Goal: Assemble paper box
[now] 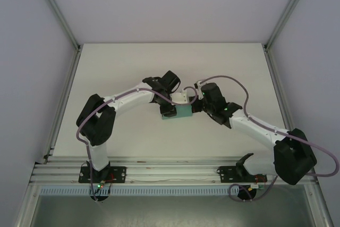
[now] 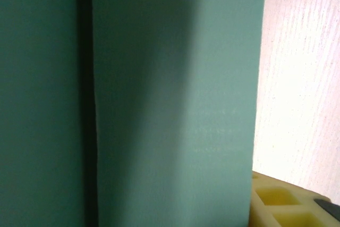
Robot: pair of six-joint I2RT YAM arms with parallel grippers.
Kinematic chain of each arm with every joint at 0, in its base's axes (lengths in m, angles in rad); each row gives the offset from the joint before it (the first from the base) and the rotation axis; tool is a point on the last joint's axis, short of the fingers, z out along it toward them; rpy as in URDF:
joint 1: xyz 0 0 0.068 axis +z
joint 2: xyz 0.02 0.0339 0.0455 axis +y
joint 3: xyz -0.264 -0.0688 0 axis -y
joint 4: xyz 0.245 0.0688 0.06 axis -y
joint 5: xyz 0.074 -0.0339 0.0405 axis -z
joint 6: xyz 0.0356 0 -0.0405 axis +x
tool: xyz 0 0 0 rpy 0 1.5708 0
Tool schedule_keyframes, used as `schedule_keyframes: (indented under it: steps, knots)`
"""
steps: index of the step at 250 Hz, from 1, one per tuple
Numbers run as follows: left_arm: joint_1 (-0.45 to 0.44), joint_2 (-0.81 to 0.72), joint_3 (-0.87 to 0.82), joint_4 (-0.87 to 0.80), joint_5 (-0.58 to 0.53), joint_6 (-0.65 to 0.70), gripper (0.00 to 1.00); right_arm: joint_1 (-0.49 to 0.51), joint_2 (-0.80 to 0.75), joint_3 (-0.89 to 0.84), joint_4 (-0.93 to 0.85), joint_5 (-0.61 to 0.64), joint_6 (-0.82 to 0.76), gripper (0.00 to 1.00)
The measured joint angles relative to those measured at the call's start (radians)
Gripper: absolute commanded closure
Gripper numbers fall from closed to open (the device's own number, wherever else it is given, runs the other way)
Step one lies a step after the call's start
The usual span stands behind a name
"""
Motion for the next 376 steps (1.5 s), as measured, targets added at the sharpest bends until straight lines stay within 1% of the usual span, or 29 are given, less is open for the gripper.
schedule_keyframes:
  steps: [38, 56, 72, 98, 112, 128, 142, 211, 258, 270, 298, 311, 315, 335, 376]
  knots:
    - [0.0, 0.0, -0.001, 0.008, -0.004, -0.004, 0.46, 0.002, -0.042, -0.116, 0.167, 0.004, -0.012, 1.0]
    - [0.0, 0.0, -0.001, 0.01, -0.006, -0.005, 0.42, 0.003, -0.047, -0.145, 0.218, 0.004, -0.014, 1.0]
    - [0.0, 0.0, -0.002, 0.016, -0.008, -0.009, 0.41, 0.004, -0.046, -0.155, 0.24, 0.005, -0.014, 1.0]
    - [0.0, 0.0, -0.003, 0.027, -0.014, -0.026, 0.31, 0.005, -0.046, -0.157, 0.244, 0.014, -0.014, 1.0]
    - [0.0, 0.0, -0.003, 0.03, -0.016, -0.033, 0.2, 0.007, -0.046, -0.157, 0.242, 0.023, -0.013, 1.0]
    - [-0.001, -0.002, -0.004, 0.035, -0.019, -0.051, 0.01, 0.012, -0.046, -0.156, 0.24, 0.032, -0.009, 1.0]
    - [-0.001, -0.01, -0.014, 0.047, -0.022, -0.072, 0.0, 0.018, -0.046, -0.155, 0.237, 0.043, -0.007, 1.0]
    - [-0.001, -0.142, -0.079, 0.117, -0.058, -0.132, 0.0, 0.043, -0.046, -0.138, 0.202, 0.095, 0.01, 1.0]
    - [0.002, -0.273, -0.175, 0.187, -0.141, -0.21, 0.01, 0.046, -0.043, -0.12, 0.166, 0.113, 0.021, 1.0]
    - [0.006, -0.308, -0.203, 0.2, -0.161, -0.233, 0.06, 0.046, -0.04, -0.114, 0.16, 0.113, 0.023, 1.0]
    - [0.035, -0.389, -0.27, 0.218, -0.189, -0.297, 0.25, 0.047, -0.026, -0.092, 0.139, 0.112, 0.026, 1.0]
    - [0.051, -0.415, -0.289, 0.22, -0.192, -0.309, 0.37, 0.048, -0.023, -0.086, 0.132, 0.112, 0.026, 1.0]
    - [0.058, -0.423, -0.296, 0.22, -0.192, -0.32, 0.39, 0.048, -0.023, -0.085, 0.129, 0.112, 0.026, 1.0]
    - [0.081, -0.442, -0.312, 0.222, -0.198, -0.333, 0.43, 0.049, -0.021, -0.079, 0.119, 0.111, 0.026, 1.0]
    - [0.119, -0.431, -0.314, 0.222, -0.166, -0.345, 0.46, 0.05, -0.006, -0.06, 0.105, 0.108, 0.029, 1.0]
